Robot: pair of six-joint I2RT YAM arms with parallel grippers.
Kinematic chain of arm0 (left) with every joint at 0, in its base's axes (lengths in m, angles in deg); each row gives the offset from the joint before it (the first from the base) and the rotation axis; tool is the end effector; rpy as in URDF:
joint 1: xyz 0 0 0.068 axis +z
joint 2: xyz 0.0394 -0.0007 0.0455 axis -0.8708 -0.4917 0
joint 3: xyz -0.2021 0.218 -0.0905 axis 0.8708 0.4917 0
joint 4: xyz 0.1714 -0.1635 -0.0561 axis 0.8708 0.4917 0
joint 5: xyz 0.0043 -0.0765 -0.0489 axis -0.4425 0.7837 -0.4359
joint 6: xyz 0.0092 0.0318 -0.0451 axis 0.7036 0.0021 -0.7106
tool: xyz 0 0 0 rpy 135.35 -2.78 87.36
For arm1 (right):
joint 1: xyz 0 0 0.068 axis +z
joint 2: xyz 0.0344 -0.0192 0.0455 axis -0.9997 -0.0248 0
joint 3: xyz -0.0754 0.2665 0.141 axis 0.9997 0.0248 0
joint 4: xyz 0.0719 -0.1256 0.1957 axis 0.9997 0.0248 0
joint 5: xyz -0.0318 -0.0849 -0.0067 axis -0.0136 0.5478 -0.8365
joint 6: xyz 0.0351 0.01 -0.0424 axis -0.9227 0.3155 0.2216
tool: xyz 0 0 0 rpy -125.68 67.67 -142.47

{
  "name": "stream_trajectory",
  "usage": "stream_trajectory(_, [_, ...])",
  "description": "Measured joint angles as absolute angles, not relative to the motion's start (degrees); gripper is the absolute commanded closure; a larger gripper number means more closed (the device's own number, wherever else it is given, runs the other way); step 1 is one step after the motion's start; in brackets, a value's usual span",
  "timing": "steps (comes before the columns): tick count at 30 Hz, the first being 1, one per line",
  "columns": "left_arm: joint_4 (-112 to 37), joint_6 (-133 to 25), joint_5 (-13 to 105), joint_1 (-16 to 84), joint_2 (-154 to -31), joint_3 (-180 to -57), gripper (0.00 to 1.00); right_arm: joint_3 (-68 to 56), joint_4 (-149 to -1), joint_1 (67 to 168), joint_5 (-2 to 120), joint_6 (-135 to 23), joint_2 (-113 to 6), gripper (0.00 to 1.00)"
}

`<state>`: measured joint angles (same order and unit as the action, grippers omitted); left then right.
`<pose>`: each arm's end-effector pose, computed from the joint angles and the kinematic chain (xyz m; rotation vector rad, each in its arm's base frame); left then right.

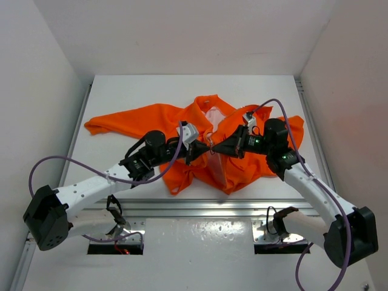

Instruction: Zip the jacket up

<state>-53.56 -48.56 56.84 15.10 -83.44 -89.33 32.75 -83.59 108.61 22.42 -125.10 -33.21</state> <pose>0.1583 -0.1785 0.3489 0.8247 1.5309 -0.9495 0.1802 0.0942 0.3144 0.4186 2.1723 1.7610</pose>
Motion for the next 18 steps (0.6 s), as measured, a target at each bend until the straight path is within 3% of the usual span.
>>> stream_trajectory(18, [-57.1,-41.1,50.0,10.7,-82.5,-87.5,1.00,29.4,-79.0,107.5,22.0,-128.8,-33.9,1.00])
